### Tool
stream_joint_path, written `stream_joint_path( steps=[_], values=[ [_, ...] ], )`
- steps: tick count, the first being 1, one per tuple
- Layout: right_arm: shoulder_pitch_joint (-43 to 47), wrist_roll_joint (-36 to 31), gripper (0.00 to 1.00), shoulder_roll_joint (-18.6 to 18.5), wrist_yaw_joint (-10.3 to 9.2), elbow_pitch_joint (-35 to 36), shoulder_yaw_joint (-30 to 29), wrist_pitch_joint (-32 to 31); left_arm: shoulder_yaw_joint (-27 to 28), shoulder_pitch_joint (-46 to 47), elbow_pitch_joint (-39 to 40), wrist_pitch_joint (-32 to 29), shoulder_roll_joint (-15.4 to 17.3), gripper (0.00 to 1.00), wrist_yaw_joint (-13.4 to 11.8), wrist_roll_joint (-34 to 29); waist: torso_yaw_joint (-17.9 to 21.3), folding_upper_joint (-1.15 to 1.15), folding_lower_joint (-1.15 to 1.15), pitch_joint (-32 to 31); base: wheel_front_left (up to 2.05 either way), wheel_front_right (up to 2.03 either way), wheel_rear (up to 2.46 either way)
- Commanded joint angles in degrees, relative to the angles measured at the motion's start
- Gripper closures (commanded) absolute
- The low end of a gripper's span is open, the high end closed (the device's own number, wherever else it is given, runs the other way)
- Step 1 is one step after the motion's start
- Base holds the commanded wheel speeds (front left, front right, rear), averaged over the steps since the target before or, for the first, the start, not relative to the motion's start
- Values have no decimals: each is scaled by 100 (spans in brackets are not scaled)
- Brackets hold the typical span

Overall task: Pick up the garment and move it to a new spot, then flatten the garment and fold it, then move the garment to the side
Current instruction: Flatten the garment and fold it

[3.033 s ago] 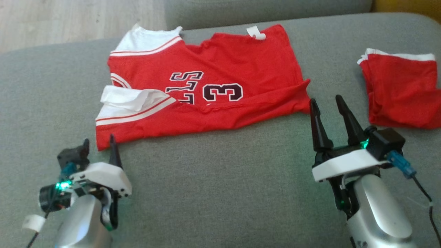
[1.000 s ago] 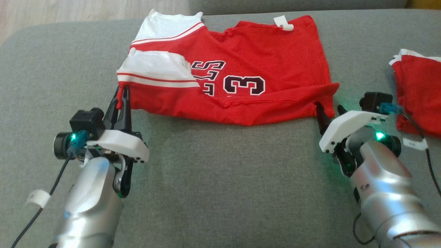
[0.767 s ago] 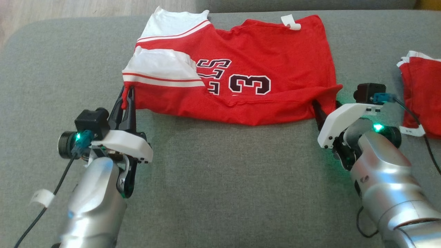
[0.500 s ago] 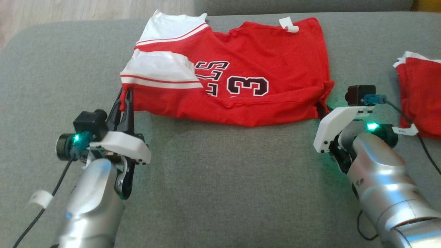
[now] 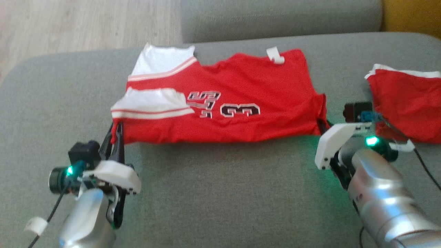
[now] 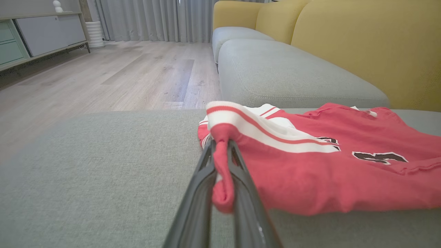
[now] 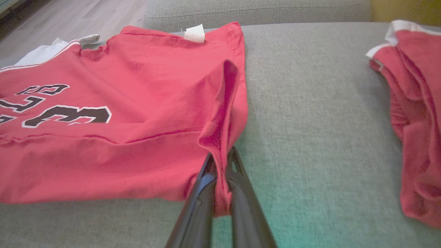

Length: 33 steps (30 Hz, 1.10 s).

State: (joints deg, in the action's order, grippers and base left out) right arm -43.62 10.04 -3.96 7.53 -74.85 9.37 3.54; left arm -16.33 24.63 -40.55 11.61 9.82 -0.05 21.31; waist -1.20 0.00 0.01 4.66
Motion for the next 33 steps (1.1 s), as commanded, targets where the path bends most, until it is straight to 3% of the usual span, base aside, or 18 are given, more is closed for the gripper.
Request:
stream_joint_path(
  steps=[1, 17, 25, 31, 32, 33],
  values=[
    [53, 79, 100, 108, -4, 111, 113, 28, 233, 18, 172, 32, 219, 100, -69, 45, 73, 0, -1, -245, 0, 0, 0],
    [1039, 1240, 100, 108, -4, 811, 538, -558, 167, -1399, 1204, -373, 354, 100, -275, 239, 216, 0, -1, -930, 0, 0, 0],
    [1420, 1179, 100, 101, -4, 1177, 311, -722, 115, -1980, 1962, -792, 470, 100, -436, 310, 224, 0, -1, -963, 0, 0, 0],
    [1707, 1072, 100, 104, -4, 1525, 95, -899, 41, -2103, 2106, -977, 493, 100, -488, 323, 217, 0, -1, -905, 0, 0, 0],
    [1748, 1050, 100, 105, -4, 1589, 38, -920, 35, -2104, 2098, -991, 503, 92, -503, 314, 221, 0, -1, -894, 0, 0, 0],
    [1785, 1028, 100, 105, -4, 1656, -37, -921, 39, -2101, 2090, -991, 510, 58, -531, 306, 227, 0, -1, -882, 0, 0, 0]
  ],
)
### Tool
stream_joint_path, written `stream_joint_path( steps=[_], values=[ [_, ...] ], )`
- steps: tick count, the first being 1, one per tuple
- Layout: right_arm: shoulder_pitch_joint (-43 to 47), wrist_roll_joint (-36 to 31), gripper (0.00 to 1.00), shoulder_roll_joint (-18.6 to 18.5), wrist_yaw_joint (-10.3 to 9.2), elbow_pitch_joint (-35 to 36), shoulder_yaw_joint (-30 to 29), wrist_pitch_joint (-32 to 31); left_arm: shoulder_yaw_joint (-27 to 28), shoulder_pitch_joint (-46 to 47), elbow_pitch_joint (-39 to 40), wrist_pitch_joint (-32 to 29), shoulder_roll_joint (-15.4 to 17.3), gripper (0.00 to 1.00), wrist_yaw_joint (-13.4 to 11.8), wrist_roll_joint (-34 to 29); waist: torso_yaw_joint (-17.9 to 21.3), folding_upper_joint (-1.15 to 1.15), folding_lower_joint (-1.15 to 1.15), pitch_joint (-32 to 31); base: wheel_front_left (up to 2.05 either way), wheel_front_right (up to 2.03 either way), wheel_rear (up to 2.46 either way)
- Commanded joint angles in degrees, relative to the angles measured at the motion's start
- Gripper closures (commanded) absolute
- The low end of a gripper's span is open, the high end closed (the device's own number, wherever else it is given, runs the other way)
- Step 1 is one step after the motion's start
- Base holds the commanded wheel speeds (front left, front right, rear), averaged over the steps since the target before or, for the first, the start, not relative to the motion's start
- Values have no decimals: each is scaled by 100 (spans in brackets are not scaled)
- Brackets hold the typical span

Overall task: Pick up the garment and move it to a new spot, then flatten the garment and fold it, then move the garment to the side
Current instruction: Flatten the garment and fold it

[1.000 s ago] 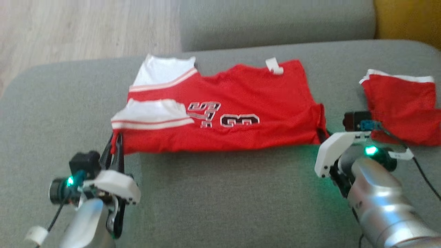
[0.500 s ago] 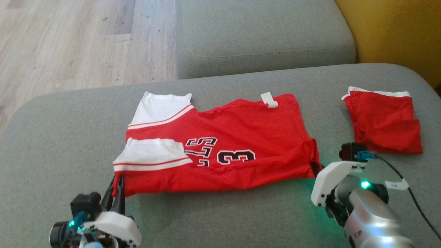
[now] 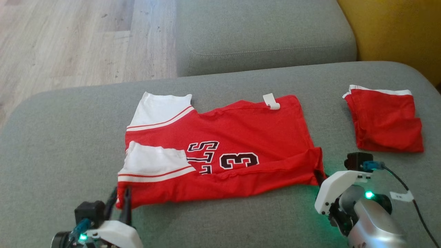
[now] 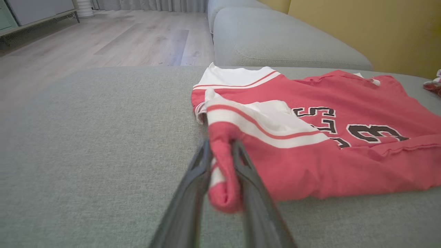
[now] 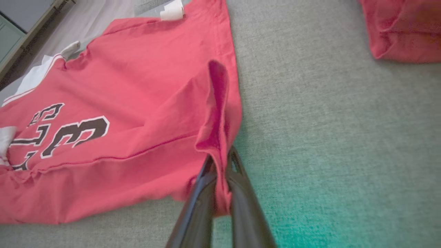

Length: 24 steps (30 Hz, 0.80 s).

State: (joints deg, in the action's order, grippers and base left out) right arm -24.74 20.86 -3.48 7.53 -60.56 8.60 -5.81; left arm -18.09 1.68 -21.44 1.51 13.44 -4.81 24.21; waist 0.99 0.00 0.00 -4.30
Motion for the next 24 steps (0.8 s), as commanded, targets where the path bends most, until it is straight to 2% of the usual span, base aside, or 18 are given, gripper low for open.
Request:
stream_joint_path(
  steps=[1, 2, 8, 16, 18, 21, 24],
  values=[
    [-69, -101, 89, 57, -4, 315, -27, 50, 220, 201, 172, 31, 157, 0, -88, -2, 13, 0, 0, 27, 0, 0, 0],
    [-35, -149, 0, 58, -4, 406, -97, 89, 223, 210, 168, 43, 163, 0, -108, -10, 19, 0, 0, 40, 0, 0, 0],
    [144, -121, 0, 59, -4, 1180, -367, 223, 344, 348, 268, 253, 192, 0, -177, 22, 44, 0, 0, 116, 0, 0, 0],
    [248, -766, 0, 59, -4, 2650, -887, 792, 570, 894, 789, 653, 361, 0, -99, 66, 67, 0, 0, 348, 0, 0, 0],
    [248, -815, 0, 59, -4, 2789, -913, 836, 576, 1002, 842, 643, 391, 0, -78, 60, 66, 0, 0, 396, 0, 0, 0],
    [172, -853, 0, 59, -4, 3150, -947, 883, 529, 1444, 926, 469, 544, 0, 57, 12, 80, 0, 0, 663, 0, 0, 0],
    [-5, -906, 0, 59, -4, 3408, -928, 870, 444, 2122, 853, 176, 709, 0, 364, 36, 119, 0, 0, 973, 0, 0, 0]
  ],
)
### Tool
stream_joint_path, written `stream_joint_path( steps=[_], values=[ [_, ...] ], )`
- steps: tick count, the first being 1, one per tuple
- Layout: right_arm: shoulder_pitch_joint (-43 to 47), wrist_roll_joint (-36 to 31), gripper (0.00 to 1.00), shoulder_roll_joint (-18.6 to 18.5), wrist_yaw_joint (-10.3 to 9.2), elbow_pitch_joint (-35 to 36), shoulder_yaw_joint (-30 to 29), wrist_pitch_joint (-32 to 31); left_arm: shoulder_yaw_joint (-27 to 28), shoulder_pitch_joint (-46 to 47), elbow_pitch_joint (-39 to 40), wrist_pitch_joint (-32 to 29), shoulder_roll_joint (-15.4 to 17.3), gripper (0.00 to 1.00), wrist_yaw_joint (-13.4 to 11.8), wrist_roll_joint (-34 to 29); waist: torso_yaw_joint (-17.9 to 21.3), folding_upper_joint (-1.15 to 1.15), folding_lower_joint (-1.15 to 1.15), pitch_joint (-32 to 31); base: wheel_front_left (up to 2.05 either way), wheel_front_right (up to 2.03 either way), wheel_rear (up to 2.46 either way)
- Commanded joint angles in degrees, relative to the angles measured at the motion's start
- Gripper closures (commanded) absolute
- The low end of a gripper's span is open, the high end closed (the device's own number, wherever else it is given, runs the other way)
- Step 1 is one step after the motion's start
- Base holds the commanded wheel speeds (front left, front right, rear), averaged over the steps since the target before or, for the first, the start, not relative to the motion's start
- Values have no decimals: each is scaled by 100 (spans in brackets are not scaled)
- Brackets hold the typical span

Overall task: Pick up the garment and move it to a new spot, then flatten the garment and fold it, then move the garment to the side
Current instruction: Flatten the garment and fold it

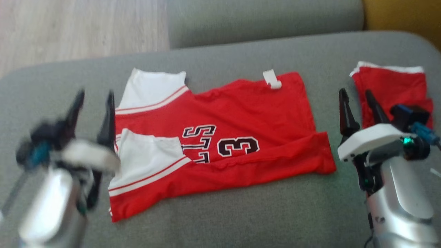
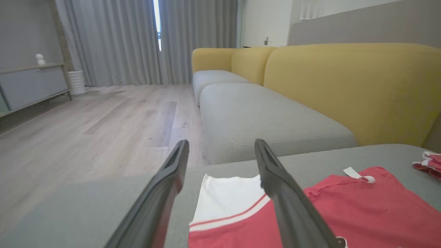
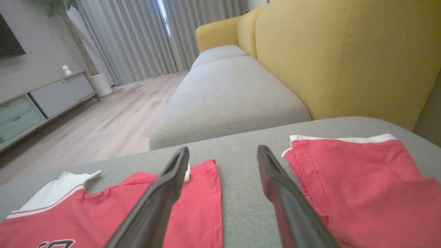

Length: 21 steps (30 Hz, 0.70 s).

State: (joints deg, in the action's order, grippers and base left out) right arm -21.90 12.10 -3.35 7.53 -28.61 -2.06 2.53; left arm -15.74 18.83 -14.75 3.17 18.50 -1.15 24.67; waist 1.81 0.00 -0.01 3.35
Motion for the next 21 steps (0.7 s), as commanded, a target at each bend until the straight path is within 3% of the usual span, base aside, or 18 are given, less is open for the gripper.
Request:
stream_joint_path(
  steps=[1, 5, 8, 14, 21],
  values=[
    [-370, -47, 0, 46, -4, 288, 175, 19, 179, 676, 99, -120, 292, 0, 103, -25, 71, 0, 1, 332, 0, 0, 0],
    [-783, -132, 0, 46, -4, 519, 345, -65, 53, 1800, -545, -787, 590, 0, 547, 44, 277, 0, 1, 849, 0, 0, 0],
    [-1120, -70, 0, 46, -4, 630, 501, -112, -47, 2528, -1220, -1422, 752, 0, 735, 247, 488, 0, 1, 1216, 0, 0, 0],
    [-1600, 54, 0, 46, -4, 705, 639, -24, -324, 3542, -2428, -2383, 1021, 0, 841, 467, 808, 0, 1, 1739, 0, 0, 0],
    [-1898, 145, 0, 47, -4, 715, 844, 45, -791, 4065, -3068, -2759, 1243, 0, 861, 764, 1085, 0, 1, 2082, 0, 0, 0]
  ],
)
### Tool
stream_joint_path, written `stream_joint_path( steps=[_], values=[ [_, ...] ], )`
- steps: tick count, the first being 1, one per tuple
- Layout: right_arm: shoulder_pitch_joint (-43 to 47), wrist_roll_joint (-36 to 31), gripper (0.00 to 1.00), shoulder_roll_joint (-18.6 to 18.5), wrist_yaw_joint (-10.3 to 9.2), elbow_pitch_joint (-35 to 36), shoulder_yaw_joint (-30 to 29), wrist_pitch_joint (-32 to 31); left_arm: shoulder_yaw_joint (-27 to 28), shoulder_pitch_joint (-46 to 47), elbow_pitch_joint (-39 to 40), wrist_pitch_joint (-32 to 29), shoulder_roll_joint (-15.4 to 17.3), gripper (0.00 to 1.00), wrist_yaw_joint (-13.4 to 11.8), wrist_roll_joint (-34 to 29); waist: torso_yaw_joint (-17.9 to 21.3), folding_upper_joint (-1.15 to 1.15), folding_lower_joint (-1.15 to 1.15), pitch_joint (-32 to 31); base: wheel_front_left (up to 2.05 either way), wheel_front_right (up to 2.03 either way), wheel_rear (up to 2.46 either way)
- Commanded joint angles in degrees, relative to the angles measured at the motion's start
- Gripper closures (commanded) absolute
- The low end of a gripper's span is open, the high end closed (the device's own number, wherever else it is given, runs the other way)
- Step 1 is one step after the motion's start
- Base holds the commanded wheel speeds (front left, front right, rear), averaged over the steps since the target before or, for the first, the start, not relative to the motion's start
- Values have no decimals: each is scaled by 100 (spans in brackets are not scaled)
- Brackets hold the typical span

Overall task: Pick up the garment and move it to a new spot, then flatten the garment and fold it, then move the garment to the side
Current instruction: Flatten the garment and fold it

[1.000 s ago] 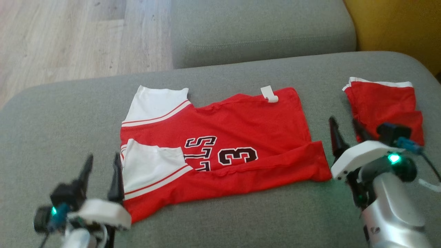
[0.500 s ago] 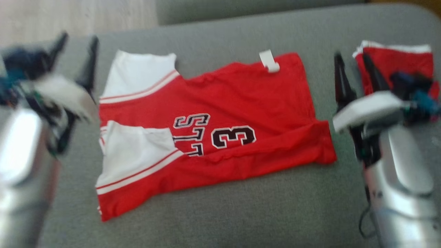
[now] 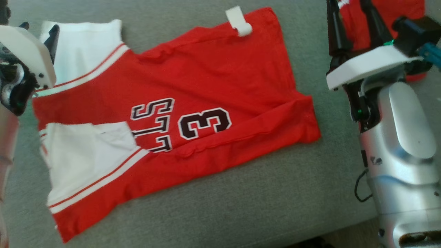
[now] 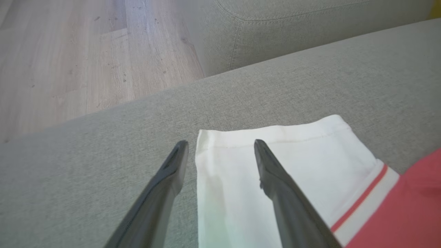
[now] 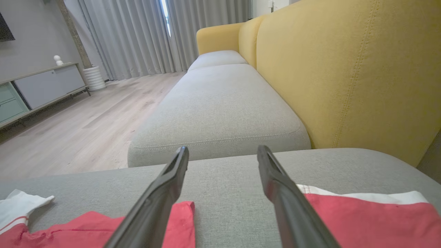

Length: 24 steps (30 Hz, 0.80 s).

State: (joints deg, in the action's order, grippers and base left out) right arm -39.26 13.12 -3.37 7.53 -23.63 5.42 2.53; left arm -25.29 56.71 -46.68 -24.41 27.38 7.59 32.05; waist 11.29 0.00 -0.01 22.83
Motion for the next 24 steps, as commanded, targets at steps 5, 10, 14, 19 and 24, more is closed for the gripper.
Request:
stream_joint_path(
  steps=[5, 10, 14, 19, 24],
  values=[
    [-244, 97, 0, 49, -4, 275, 154, 70, 97, 575, -326, -90, 439, 0, -11, 291, 271, 0, 1, 307, 0, 0, 0],
    [-207, 102, 0, 49, -4, 378, 144, 69, -26, 835, -813, -135, 461, 0, -12, 207, 318, 0, 1, 414, 0, 0, 0],
    [-164, 81, 0, 49, -4, 459, 107, 21, -83, 933, -1099, -273, 372, 0, -11, 326, 324, 0, 1, 461, 0, 0, 0],
    [-178, 6, 0, 49, -4, 558, 32, -52, -130, 1003, -1281, -472, 358, 0, -11, 500, 334, 0, 1, 514, 0, 0, 0],
    [-213, -70, 0, 49, -4, 708, -68, -144, -202, 1027, -1427, -1002, 288, 3, -11, 812, 322, 0, 1, 555, 0, 0, 0]
  ],
)
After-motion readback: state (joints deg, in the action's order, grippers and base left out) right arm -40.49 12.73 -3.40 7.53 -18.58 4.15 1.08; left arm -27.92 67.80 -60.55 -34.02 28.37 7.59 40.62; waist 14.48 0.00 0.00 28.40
